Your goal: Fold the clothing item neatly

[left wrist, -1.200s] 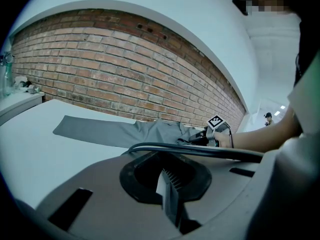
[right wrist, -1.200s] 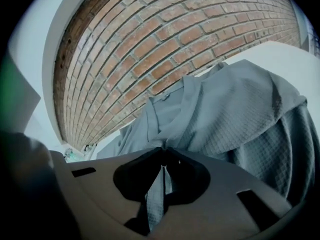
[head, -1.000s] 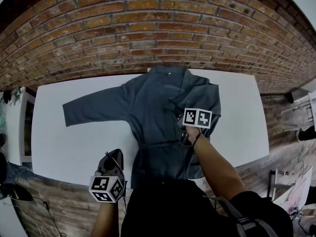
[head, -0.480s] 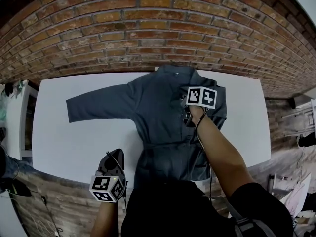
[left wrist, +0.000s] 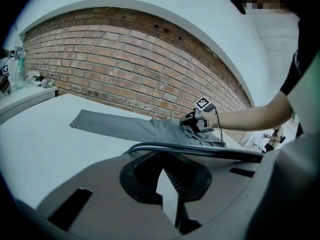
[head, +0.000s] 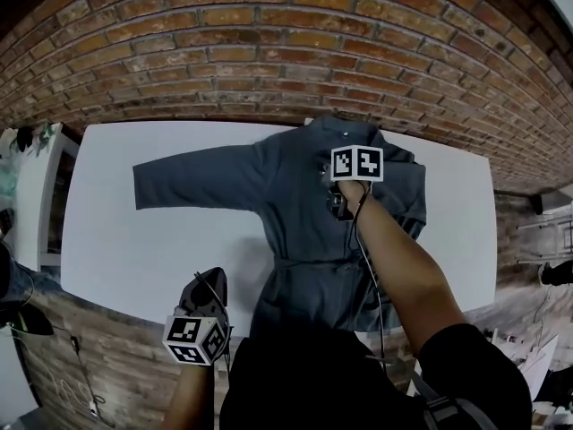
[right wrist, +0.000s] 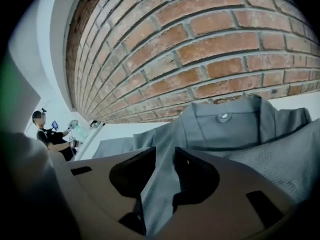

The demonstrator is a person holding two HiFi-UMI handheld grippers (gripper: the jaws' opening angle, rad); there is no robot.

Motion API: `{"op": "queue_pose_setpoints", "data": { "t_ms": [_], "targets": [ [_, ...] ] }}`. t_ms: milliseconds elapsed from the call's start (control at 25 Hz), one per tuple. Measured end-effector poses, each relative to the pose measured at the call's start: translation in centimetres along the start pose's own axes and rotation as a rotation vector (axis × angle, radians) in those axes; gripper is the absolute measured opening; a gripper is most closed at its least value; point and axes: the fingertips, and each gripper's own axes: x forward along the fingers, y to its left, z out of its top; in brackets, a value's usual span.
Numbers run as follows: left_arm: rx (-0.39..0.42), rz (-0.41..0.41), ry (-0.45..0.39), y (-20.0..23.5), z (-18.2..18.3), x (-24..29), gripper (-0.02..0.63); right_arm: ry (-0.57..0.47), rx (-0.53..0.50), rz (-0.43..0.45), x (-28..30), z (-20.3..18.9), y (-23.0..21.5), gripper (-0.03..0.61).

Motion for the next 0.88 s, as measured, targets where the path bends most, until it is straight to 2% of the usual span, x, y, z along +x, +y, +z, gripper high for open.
{"op": "queue_pose_setpoints", "data": {
  "t_ms": [160,320,440,520,600,720,800,880],
  "targets": [
    [-0.01,0.001,-0.001,0.4,-0.3,-0.1,-0.009,0.003,-0.066,0.047,0.3,-0.5,2.5,0.114],
    [-0.005,-0.017,-0.005,0.2,-0.2,0.1,-0.009,-0.048,-0.116,0.073,-1.6,-0.5,4.2,0.114],
    [-0.006,-0.03,-0.006,0.1,-0.2,0.4,-0.009,-0.165,-0.162,0.135,-5.1,-0.3,6.0,0.114],
    [-0.02,-0.039,-0.007,0.3,-0.2,0.7,-0.009,-0.272,-0.244,0.15,-8.3,-0.3,7.3,0.114],
    [-0.054,-0.053,-0.02,0.7,0.1,1.2,-0.009,-0.372,-0.341,0.131,-11.8,-0.6,8.3,0.114],
    [-0.135,-0.065,-0.056,2.0,1.0,1.7,-0.009,-0.47,-0.445,0.099,-16.5,-1.6,9.6,0.11],
    [-0.197,-0.062,-0.081,3.2,1.5,2.0,-0.009,-0.514,-0.48,0.081,-19.2,-2.3,10.1,0.07],
    [-0.246,-0.049,-0.101,4.6,2.1,2.1,-0.009,-0.542,-0.495,0.069,-21.6,-3.0,10.4,0.002]
  ]
}}
